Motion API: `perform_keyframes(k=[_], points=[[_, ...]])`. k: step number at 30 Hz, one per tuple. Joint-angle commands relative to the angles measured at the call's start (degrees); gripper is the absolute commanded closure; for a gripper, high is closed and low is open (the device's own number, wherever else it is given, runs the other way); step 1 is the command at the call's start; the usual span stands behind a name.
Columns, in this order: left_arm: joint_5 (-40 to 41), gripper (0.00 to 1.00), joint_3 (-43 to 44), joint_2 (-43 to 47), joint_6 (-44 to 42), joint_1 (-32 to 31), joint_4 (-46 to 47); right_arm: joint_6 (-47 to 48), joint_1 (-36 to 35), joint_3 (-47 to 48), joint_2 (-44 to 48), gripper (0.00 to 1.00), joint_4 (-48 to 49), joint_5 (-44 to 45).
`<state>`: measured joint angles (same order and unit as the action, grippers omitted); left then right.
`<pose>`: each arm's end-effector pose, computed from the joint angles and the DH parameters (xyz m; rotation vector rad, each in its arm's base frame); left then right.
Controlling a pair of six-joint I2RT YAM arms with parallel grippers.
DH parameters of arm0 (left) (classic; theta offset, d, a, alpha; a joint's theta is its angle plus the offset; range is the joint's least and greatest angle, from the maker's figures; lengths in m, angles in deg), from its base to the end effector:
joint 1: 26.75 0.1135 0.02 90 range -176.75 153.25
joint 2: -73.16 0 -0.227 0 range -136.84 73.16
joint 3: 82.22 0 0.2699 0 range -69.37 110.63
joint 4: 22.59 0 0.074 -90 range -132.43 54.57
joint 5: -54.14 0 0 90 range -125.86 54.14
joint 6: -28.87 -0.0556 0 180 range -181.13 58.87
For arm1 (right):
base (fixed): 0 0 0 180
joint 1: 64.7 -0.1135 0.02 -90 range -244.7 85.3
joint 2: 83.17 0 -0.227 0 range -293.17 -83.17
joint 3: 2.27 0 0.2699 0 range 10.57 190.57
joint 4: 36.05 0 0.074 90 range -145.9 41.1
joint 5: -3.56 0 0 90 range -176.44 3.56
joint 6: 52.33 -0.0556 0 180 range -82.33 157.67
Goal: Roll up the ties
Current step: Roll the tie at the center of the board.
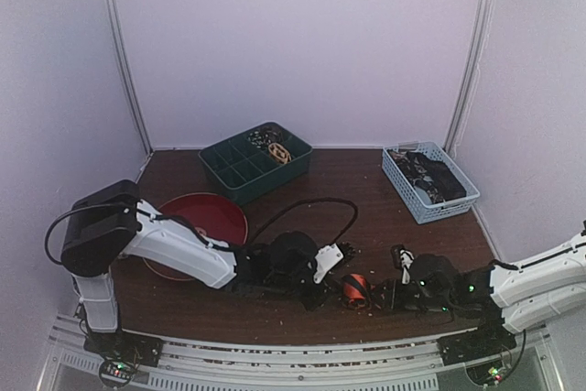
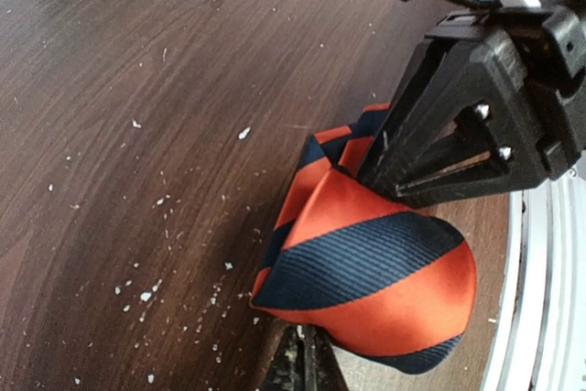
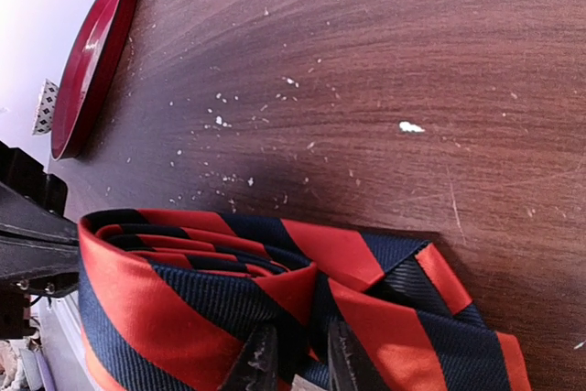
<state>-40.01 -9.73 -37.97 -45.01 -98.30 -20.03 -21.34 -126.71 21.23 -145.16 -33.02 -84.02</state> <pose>0.1282 -0.3971 0.0805 1.1357 2.0683 -0.8928 0.1101 0.2021 0.0708 -0.0372 2.4297 1.0650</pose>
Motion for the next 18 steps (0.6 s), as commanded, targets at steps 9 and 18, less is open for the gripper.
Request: perform_keyframes(k=[9,18], points=[[-2.11,0.95,3.96,-0.26,0.31,0.18,0.30,1.19,-0.44,1.87,2.43,0.90,-9.31,4.02],[-1.93,0.95,4.92,-0.65,0.40,0.17,-0.37,0.30,-0.40,2.67,4.84,0.96,-14.11,5.59]])
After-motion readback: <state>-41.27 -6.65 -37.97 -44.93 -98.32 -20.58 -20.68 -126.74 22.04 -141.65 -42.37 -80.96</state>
